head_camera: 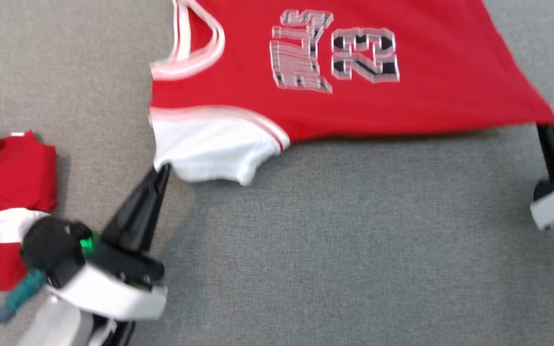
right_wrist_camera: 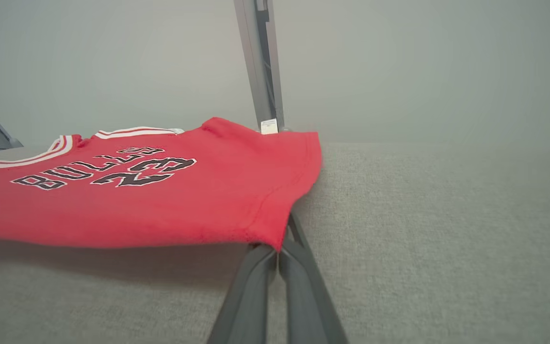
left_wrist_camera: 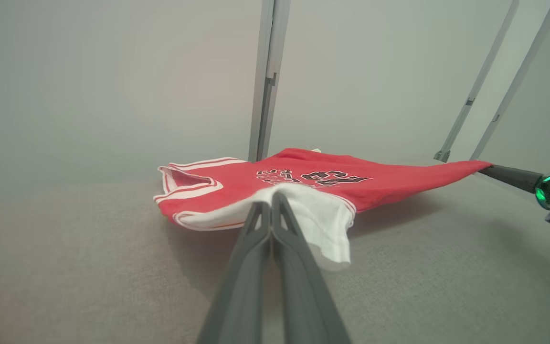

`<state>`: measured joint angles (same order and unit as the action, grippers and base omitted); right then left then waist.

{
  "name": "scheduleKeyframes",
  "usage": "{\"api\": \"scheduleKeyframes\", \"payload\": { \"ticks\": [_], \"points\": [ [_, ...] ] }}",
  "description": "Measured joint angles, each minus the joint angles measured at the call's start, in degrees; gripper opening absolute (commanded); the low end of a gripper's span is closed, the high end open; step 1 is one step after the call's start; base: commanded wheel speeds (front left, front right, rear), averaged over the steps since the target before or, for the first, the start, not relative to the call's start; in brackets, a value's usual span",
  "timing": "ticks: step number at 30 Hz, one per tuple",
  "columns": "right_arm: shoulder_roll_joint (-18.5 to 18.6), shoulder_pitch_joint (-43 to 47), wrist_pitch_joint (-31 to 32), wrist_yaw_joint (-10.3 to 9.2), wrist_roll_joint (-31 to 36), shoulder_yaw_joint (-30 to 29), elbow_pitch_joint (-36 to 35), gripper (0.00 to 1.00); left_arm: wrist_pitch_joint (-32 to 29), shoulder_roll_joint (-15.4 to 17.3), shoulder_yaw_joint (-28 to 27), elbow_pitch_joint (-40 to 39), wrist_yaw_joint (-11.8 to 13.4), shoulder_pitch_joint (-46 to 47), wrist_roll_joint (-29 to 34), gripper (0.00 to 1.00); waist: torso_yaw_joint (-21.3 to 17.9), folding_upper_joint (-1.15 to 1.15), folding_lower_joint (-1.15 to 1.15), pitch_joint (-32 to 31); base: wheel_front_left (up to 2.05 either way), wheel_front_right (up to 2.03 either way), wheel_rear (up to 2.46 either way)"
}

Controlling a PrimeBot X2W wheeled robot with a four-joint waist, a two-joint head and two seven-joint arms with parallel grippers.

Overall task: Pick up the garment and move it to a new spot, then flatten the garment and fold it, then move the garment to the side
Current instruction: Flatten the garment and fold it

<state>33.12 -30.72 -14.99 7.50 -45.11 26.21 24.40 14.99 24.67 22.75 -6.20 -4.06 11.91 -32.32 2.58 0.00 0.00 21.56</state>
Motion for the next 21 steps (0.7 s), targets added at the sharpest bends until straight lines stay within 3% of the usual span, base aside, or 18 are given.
{"api": "scheduleKeyframes", "payload": {
  "ticks": [9, 21],
  "points": [
    [-1.18, 15.23, 0.01, 0.00, 3.87, -6.67, -5.14, 0.00, -1.45, 0.64, 2.32, -4.21, 2.78, -11.45, -0.60, 0.00, 0.35, 0.00, 0.00, -5.64, 0.00, 0.00, 0.00],
    [-1.40, 35.21, 0.00, 0.00, 6.43, -13.29, -12.63, 0.00, -6.80, 4.88, 3.78, -13.66, 5.73, -22.85, -2.59, 0.00, 1.98, 0.00, 0.00, -8.90, 0.00, 0.00, 0.00]
  ]
}}
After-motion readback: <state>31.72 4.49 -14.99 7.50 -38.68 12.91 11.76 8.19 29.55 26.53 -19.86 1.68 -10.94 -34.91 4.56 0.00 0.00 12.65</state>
